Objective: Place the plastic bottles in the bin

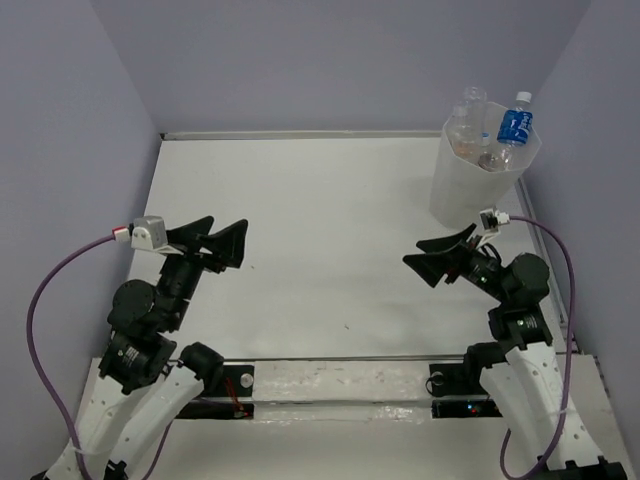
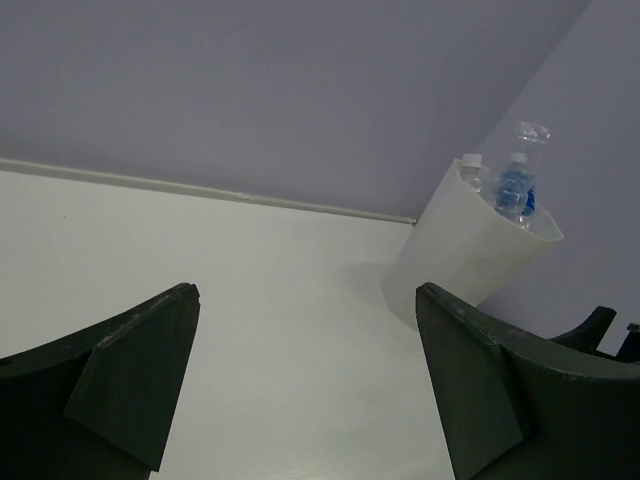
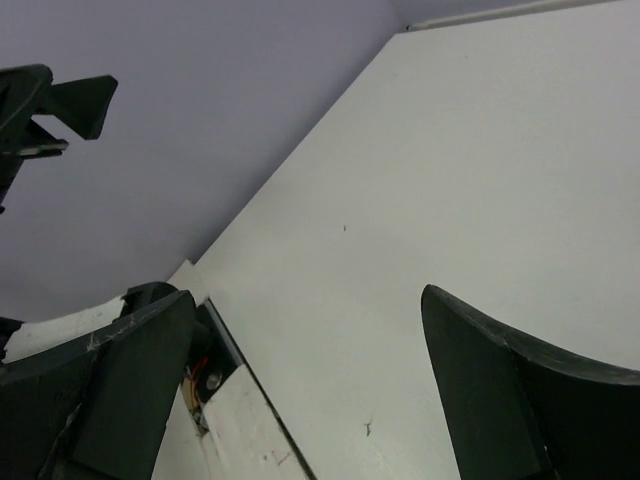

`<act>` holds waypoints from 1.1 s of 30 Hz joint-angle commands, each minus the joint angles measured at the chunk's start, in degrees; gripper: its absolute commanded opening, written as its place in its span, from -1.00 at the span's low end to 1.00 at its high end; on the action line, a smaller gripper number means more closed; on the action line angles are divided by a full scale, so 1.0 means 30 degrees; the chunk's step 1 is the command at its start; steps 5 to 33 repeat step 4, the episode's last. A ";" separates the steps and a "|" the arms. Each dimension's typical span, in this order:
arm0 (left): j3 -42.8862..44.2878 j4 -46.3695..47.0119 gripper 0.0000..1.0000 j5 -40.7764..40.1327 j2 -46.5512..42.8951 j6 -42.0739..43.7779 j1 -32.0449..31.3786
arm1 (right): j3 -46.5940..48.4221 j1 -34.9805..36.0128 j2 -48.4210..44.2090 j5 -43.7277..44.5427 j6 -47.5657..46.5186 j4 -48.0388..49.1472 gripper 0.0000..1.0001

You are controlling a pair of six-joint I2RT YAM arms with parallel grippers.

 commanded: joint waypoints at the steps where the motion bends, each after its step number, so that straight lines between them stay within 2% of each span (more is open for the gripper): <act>1: 0.0175 0.0554 0.98 0.0268 -0.0451 0.0399 0.0067 | -0.0828 0.0126 -0.1197 -0.0319 0.0212 -0.0504 0.99; 4: 0.0378 0.0553 0.98 0.0381 -0.0159 0.0136 0.0096 | 0.0016 0.0126 -0.1316 -0.0376 -0.0138 -0.1001 0.99; 33: 0.0378 0.0553 0.98 0.0381 -0.0159 0.0136 0.0096 | 0.0016 0.0126 -0.1316 -0.0376 -0.0138 -0.1001 0.99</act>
